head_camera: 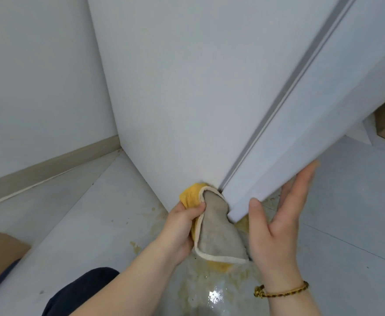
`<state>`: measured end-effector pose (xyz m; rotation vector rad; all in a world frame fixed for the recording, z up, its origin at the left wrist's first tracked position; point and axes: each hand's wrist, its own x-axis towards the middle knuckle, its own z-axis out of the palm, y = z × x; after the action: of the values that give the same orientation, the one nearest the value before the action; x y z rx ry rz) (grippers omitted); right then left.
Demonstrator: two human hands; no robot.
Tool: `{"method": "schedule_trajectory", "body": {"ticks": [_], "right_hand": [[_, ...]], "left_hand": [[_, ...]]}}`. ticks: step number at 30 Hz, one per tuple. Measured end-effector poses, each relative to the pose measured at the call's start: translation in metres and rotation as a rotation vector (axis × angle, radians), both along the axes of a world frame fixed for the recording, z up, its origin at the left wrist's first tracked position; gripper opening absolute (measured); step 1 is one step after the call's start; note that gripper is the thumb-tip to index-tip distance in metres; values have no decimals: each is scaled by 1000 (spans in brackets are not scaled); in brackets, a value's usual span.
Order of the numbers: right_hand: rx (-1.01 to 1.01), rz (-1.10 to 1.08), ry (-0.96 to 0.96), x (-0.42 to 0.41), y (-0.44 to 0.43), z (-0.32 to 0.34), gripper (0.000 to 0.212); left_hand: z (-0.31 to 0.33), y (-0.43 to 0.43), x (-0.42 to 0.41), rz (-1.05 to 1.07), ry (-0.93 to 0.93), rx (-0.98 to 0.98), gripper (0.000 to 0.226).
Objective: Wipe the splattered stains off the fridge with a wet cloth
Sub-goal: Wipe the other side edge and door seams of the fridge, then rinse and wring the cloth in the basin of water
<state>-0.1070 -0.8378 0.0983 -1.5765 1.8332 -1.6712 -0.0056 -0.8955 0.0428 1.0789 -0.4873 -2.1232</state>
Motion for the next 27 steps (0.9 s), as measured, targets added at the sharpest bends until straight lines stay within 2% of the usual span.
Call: {"method": "schedule_trajectory", "body": {"ticks": [3, 7, 10, 16, 19, 21, 23, 26, 27], "right_hand": [[134, 38, -70, -6, 15, 18, 76], [284, -121, -256, 22, 32, 57, 71], [351, -218, -255, 60, 33, 100, 48], [299, 115, -201, 108, 1, 239, 30], [331, 399, -141, 125, -27, 306, 32], [330, 559, -80, 151, -38, 353, 35], [287, 620, -17, 176, -43, 388, 28], [163, 614, 62, 205, -50, 422, 5], [142, 623, 53, 216, -50, 433, 14]], "left_hand": [[41, -4, 13, 39, 64, 21, 23], [113, -9, 46, 88, 94, -13, 28], [181, -18, 84, 134, 90, -57, 57], [313, -13, 155, 144, 60, -239, 33], [371, -5, 188, 124, 70, -336, 50], [416, 2, 216, 117, 24, -401, 52], [450, 10, 240, 133, -42, -430, 41], [489, 22, 268, 270, -185, -437, 31], [500, 29, 278, 339, -261, -447, 28]]}}
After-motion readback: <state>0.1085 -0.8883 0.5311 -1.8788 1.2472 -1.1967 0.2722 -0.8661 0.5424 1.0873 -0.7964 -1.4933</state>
